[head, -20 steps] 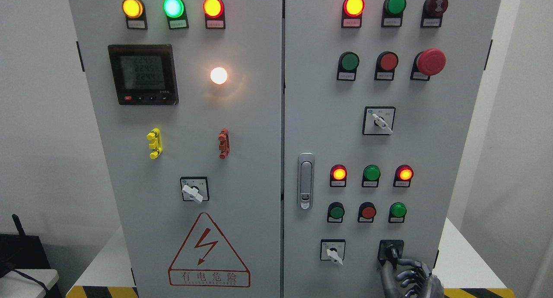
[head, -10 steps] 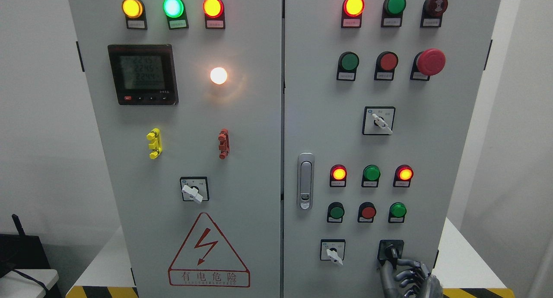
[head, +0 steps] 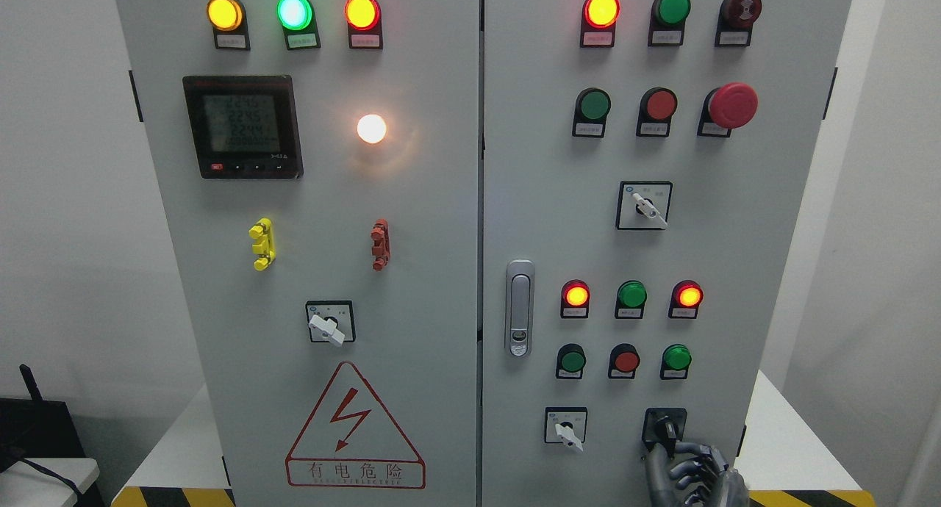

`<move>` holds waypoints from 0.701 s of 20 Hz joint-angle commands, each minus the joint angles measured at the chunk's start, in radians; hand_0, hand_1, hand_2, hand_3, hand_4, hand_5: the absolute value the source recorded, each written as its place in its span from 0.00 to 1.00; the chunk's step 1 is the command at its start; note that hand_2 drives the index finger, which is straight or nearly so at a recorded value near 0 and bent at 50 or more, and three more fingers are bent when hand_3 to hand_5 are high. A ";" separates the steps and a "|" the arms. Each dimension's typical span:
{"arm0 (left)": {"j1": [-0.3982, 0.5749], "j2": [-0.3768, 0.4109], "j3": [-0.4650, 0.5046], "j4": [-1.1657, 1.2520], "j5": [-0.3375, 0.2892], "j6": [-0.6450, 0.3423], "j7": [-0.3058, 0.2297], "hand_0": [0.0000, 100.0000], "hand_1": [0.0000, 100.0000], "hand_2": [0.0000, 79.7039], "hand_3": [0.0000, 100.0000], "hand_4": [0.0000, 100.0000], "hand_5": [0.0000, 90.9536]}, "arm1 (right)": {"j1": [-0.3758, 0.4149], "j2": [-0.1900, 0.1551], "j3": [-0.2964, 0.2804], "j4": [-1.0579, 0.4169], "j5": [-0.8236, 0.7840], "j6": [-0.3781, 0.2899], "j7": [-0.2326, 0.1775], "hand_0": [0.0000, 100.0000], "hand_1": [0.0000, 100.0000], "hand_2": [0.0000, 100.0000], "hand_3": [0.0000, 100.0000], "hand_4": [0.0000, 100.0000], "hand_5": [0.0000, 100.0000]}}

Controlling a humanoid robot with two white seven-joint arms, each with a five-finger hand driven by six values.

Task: Trip black knob to open circuit
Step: 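Twist the black knob with the right hand to switch it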

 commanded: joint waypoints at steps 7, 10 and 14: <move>-0.008 0.000 0.000 0.000 -0.032 0.000 0.001 0.12 0.39 0.00 0.00 0.00 0.00 | 0.000 0.005 0.004 -0.002 -0.001 -0.004 0.002 0.45 0.74 0.53 0.83 0.88 0.91; -0.008 0.000 0.000 0.000 -0.034 0.000 0.001 0.12 0.39 0.00 0.00 0.00 0.00 | 0.000 0.005 0.004 -0.004 -0.001 -0.005 0.004 0.45 0.74 0.53 0.83 0.88 0.91; -0.008 -0.001 0.000 0.000 -0.034 0.000 0.001 0.12 0.39 0.00 0.00 0.00 0.00 | 0.001 0.005 0.005 -0.004 -0.001 -0.007 0.007 0.45 0.74 0.53 0.84 0.88 0.91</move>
